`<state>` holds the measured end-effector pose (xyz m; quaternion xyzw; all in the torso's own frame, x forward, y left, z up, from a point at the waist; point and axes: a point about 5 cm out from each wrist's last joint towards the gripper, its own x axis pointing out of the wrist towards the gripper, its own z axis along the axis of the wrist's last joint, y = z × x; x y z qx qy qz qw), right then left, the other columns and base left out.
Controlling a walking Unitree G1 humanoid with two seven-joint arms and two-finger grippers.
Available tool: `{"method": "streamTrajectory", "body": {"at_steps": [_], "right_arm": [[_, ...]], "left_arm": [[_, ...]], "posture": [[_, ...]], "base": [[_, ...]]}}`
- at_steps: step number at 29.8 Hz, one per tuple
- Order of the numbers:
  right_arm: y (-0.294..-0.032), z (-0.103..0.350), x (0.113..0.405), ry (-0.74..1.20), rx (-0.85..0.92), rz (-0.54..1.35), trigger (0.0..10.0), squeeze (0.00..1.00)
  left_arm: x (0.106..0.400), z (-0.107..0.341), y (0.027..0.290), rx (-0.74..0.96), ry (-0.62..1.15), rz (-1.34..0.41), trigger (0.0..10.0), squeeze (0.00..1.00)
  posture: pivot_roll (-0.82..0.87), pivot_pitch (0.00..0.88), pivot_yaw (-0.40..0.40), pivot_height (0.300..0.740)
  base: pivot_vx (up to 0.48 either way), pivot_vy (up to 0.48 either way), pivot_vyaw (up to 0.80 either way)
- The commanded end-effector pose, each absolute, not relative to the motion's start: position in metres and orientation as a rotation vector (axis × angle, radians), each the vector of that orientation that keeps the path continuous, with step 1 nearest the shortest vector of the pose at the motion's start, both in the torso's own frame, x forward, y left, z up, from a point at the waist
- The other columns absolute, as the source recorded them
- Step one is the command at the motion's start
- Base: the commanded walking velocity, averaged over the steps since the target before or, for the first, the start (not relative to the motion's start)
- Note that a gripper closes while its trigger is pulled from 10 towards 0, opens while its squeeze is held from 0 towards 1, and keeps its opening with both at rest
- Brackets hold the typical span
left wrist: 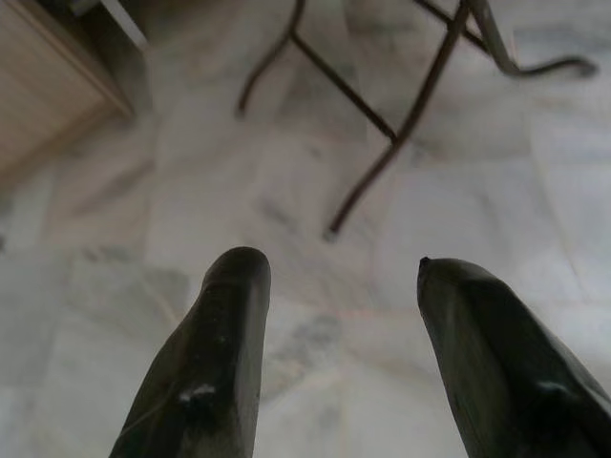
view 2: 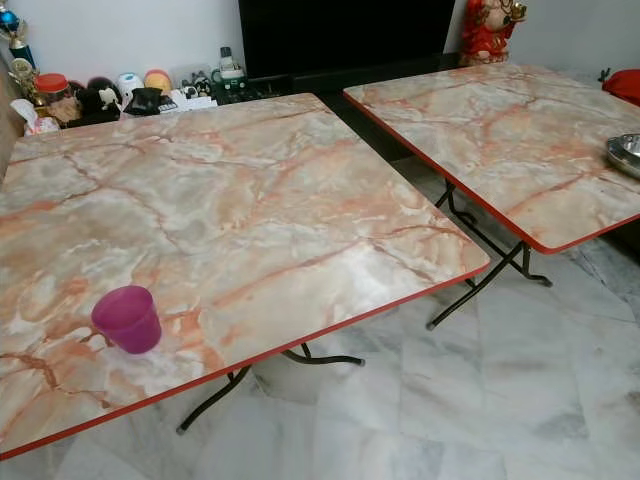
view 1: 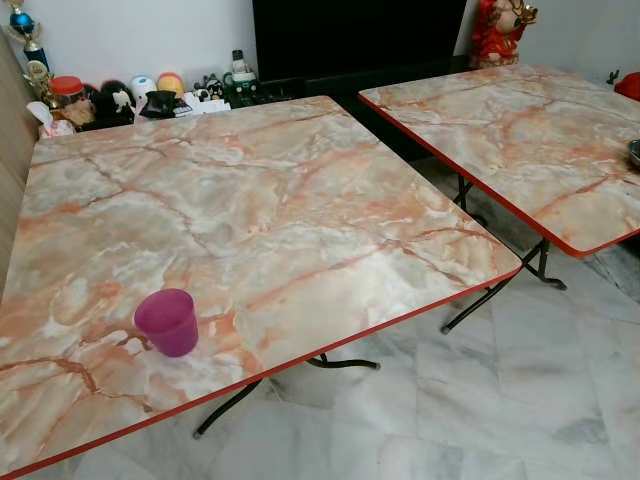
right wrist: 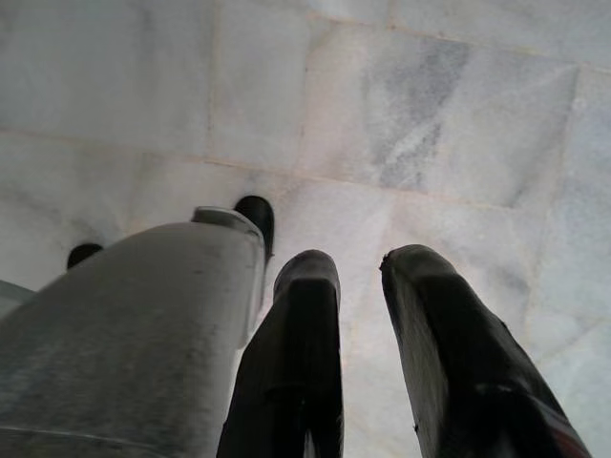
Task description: Setting the table
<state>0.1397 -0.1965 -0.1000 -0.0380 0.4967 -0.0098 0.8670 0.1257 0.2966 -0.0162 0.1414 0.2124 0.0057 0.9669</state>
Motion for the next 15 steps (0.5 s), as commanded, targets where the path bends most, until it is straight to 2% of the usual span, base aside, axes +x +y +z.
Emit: {"method": "streamTrajectory", "body": {"at_steps": [1, 10, 15], "right_arm": [[-0.197, -0.101, 0.137, 1.046, -0.087, -0.006, 10.0, 0.0], [-0.198, -0.1, 0.139, 1.043, -0.103, 0.021, 10.0, 0.0], [-0.199, -0.099, 0.14, 1.046, -0.112, 0.028, 10.0, 0.0]], "left_arm": [[0.124, 0.003, 0.305, 0.28, 0.346, 0.07, 10.0, 0.0], [0.095, 0.033, 0.31, 0.3, 0.314, 0.108, 10.0, 0.0], [0.101, 0.063, 0.314, 0.353, 0.245, 0.099, 10.0, 0.0]], "posture": [[0.13, 0.104, -0.029, 0.74], [0.17, 0.112, -0.033, 0.74], [0.19, 0.119, -0.037, 0.74]], "base": [[0.0, 0.0, 0.0], [0.0, 0.0, 0.0], [0.0, 0.0, 0.0]]}}
